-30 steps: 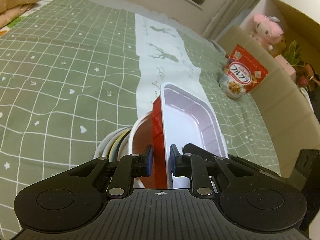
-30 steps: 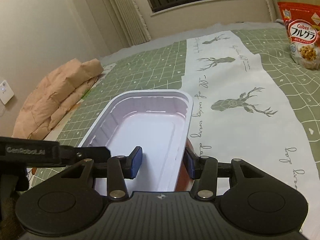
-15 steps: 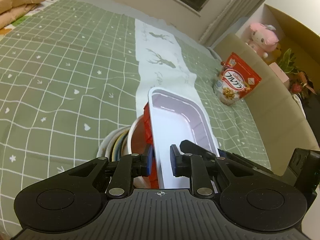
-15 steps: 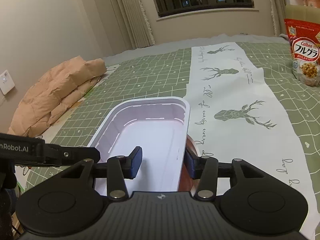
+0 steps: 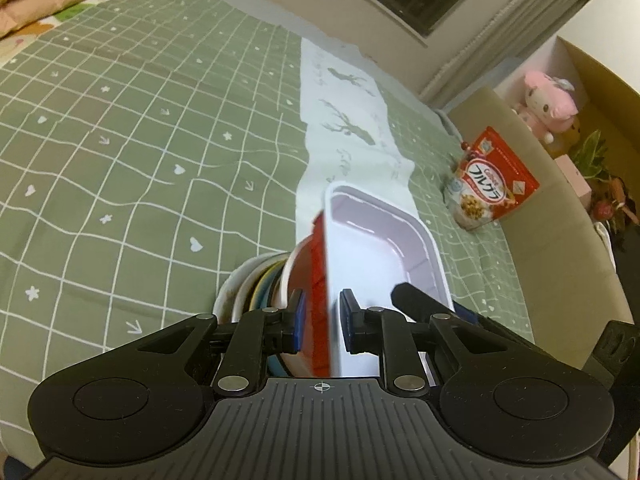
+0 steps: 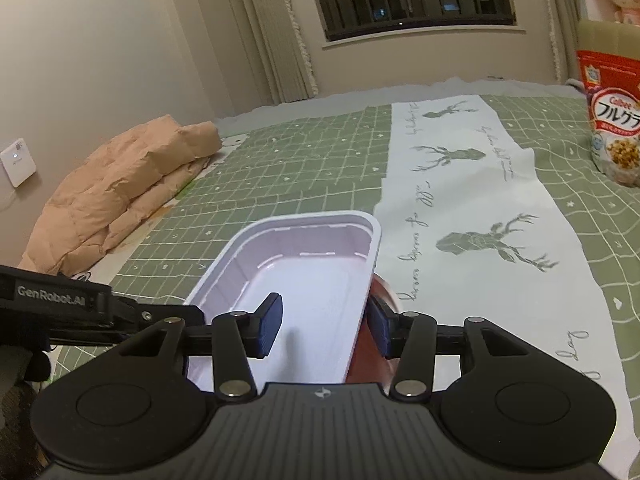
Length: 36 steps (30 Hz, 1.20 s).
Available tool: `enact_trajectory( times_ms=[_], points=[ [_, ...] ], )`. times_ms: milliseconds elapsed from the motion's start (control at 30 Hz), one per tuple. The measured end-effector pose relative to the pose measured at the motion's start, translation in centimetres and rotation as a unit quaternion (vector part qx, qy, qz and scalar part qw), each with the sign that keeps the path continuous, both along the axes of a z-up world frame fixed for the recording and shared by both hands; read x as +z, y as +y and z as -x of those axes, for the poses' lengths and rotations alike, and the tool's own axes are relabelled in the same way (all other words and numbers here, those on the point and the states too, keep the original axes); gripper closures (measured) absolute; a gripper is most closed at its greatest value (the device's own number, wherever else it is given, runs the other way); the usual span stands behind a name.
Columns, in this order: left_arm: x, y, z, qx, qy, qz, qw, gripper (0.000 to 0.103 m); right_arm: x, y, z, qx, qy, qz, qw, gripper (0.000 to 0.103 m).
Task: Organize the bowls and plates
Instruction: 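Lift the tray with the right gripper and carry it over the bowl stack, then lower the tray onto the white bowl atop the stack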
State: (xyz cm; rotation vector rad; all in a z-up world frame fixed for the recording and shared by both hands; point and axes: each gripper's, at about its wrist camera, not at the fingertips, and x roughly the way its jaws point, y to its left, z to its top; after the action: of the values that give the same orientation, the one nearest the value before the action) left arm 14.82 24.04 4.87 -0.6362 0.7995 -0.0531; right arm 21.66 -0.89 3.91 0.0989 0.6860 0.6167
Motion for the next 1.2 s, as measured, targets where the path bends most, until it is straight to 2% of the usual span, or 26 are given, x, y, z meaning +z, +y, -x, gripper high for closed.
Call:
enact_trajectory(
  times_ms=[400, 633, 833, 1000, 1200],
  points=[
    [0.1, -0.5, -0.2, -0.015, -0.008, 0.000, 0.9998, 0.082, 0.1, -0.6, -0.3, -0.011, -0.001, -0.001, 1.000, 0.054],
    [0.8, 0.7, 0.8, 0.015, -0.026, 0.003, 0.9995, 0.082, 0.5, -2.2, -0.6, -0.038, -0.006, -0.005, 0.999, 0.054],
    [0.5, 1.5, 0.7, 0.033, -0.021, 0.008, 0.9992, 0.082, 0.1, -3.0, -1.1, -0.053, 0.005, -0.006, 0.999, 0.054],
    [0.5, 1.2, 0.7, 0.020, -0.027, 0.024, 0.9992, 0.082, -0.2, -3.2, -1.0, -0.046, 0.017, -0.010, 0.999, 0.054],
    [0.5, 0.4, 0.6, 0.005, -0.029, 0.025, 0.9993, 0.082, -0.3, -2.8, 0.2, -0.021, 0.024, -0.019, 0.999, 0.054]
  ],
)
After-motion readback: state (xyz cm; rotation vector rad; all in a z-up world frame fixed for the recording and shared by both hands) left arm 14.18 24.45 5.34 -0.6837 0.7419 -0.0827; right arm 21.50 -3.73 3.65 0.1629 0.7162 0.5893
